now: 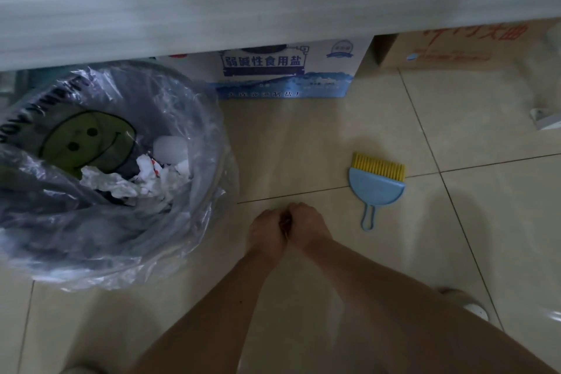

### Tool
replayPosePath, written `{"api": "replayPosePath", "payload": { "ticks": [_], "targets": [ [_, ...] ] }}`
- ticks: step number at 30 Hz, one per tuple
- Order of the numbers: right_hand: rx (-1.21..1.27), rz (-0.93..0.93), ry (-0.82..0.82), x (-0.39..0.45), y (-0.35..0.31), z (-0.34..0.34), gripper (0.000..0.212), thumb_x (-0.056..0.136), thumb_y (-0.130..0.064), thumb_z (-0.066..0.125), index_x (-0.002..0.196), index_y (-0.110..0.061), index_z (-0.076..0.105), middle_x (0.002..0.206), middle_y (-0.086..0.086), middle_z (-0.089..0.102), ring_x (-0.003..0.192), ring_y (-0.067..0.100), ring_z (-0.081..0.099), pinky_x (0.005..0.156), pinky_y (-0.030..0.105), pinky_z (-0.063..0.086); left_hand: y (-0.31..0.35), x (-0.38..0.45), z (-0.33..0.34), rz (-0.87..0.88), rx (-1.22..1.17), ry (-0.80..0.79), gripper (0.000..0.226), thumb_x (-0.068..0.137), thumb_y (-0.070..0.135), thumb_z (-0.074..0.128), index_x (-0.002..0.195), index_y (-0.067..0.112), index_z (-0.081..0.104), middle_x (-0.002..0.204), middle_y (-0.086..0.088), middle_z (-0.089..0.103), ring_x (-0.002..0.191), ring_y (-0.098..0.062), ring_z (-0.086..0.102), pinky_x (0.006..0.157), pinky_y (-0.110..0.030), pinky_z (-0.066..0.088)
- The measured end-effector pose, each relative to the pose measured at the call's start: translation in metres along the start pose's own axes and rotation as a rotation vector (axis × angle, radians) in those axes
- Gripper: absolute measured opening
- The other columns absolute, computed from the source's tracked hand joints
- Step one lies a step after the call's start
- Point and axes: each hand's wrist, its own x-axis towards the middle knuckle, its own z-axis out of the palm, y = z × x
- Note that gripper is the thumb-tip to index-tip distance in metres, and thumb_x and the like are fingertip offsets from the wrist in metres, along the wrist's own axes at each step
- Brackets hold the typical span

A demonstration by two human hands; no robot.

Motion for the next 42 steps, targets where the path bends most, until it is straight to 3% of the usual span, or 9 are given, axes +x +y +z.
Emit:
{"api": "replayPosePath", "payload": {
  "ticks": [6, 12, 17, 24, 28, 30, 32, 34, 42],
  "targets": [
    [0.037, -0.006, 0.064, -0.022, -0.008, -0.028, 0.026, 0.089, -0.019, 0.05, 0.106, -0.004, 0.063, 0.113, 0.016, 0.066, 0.108, 0.032, 0.06, 0.086, 0.032, 0.046, 0.019, -0.014, -0.025, 0.011, -0.038, 0.004, 0.02, 0.09, 0.012, 0.048, 0.092, 0.006, 0.067, 0.102, -0.014, 0.068, 0.098, -0.029, 0.062, 0.077, -0.032, 0.04],
    [0.081, -0.111, 0.215, -0.057, -0.04, -0.082, 0.024, 0.089, -0.016, 0.053, 0.104, -0.001, 0.064, 0.111, 0.02, 0.067, 0.106, 0.034, 0.061, 0.084, 0.035, 0.046, 0.058, -0.031, -0.086, 0.088, -0.132, 0.149, 0.019, 0.088, 0.006, 0.051, 0.095, 0.003, 0.069, 0.1, -0.016, 0.069, 0.094, -0.029, 0.062, 0.07, -0.028, 0.036],
    [0.12, -0.22, 0.338, -0.092, -0.082, -0.12, 0.02, 0.089, -0.013, 0.053, 0.099, 0.0, 0.064, 0.107, 0.02, 0.066, 0.1, 0.034, 0.061, 0.081, 0.034, 0.045, 0.073, -0.055, -0.146, 0.153, -0.172, 0.278, 0.019, 0.087, 0.003, 0.05, 0.092, 0.0, 0.068, 0.094, -0.017, 0.069, 0.086, -0.03, 0.064, 0.074, -0.035, 0.044],
    [0.167, -0.423, 0.414, -0.118, -0.16, -0.118, 0.015, 0.087, -0.011, 0.054, 0.093, 0.001, 0.062, 0.1, 0.02, 0.067, 0.096, 0.035, 0.062, 0.085, 0.044, 0.048, 0.043, -0.097, -0.227, 0.136, -0.209, 0.497, 0.022, 0.088, 0.002, 0.05, 0.098, 0.0, 0.07, 0.1, -0.02, 0.069, 0.093, -0.035, 0.063, 0.08, -0.037, 0.048],
    [0.071, -0.503, 0.346, -0.128, -0.198, -0.104, 0.029, 0.091, -0.016, 0.049, 0.116, -0.011, 0.064, 0.119, 0.012, 0.066, 0.11, 0.029, 0.061, 0.094, 0.036, 0.049, 0.009, -0.109, -0.253, 0.003, -0.208, 0.533, 0.025, 0.088, 0.011, 0.05, 0.112, 0.011, 0.059, 0.103, -0.016, 0.067, 0.094, -0.036, 0.063, 0.075, -0.038, 0.048],
    [-0.066, -0.52, 0.255, -0.128, -0.203, -0.096, 0.05, 0.092, -0.018, 0.049, 0.141, -0.019, 0.044, 0.145, 0.006, 0.048, 0.132, 0.025, 0.047, 0.107, 0.034, 0.042, -0.01, -0.111, -0.256, -0.096, -0.108, 0.419, 0.041, 0.088, 0.018, 0.052, 0.128, 0.015, 0.044, 0.124, -0.015, 0.057, 0.115, -0.035, 0.054, 0.088, -0.043, 0.046],
    [-0.147, -0.487, 0.202, -0.129, -0.202, -0.092, 0.066, 0.091, -0.013, 0.049, 0.151, -0.022, 0.022, 0.159, 0.001, 0.025, 0.145, 0.024, 0.029, 0.116, 0.037, 0.033, -0.022, -0.113, -0.255, -0.158, 0.056, 0.301, 0.064, 0.09, 0.024, 0.054, 0.146, 0.012, 0.024, 0.153, -0.013, 0.026, 0.144, -0.028, 0.02, 0.114, -0.05, 0.023],
    [-0.141, -0.472, 0.199, -0.132, -0.201, -0.093, 0.071, 0.09, -0.009, 0.049, 0.152, -0.022, 0.017, 0.161, 0.0, 0.017, 0.148, 0.024, 0.021, 0.118, 0.039, 0.029, -0.027, -0.118, -0.255, -0.197, 0.148, 0.273, 0.073, 0.094, 0.029, 0.05, 0.151, 0.012, 0.007, 0.161, -0.006, 0.0, 0.148, -0.023, -0.006, 0.118, -0.054, 0.004],
    [-0.14, -0.463, 0.221, -0.142, -0.198, -0.103, 0.067, 0.095, -0.02, 0.046, 0.153, -0.019, 0.012, 0.163, 0.001, 0.008, 0.149, 0.029, 0.014, 0.121, 0.038, 0.021, -0.015, -0.126, -0.259, -0.222, 0.147, 0.345, 0.066, 0.096, 0.028, 0.041, 0.152, 0.02, 0.006, 0.161, 0.001, -0.007, 0.148, -0.025, -0.011, 0.114, -0.062, -0.001]
  ]
}}
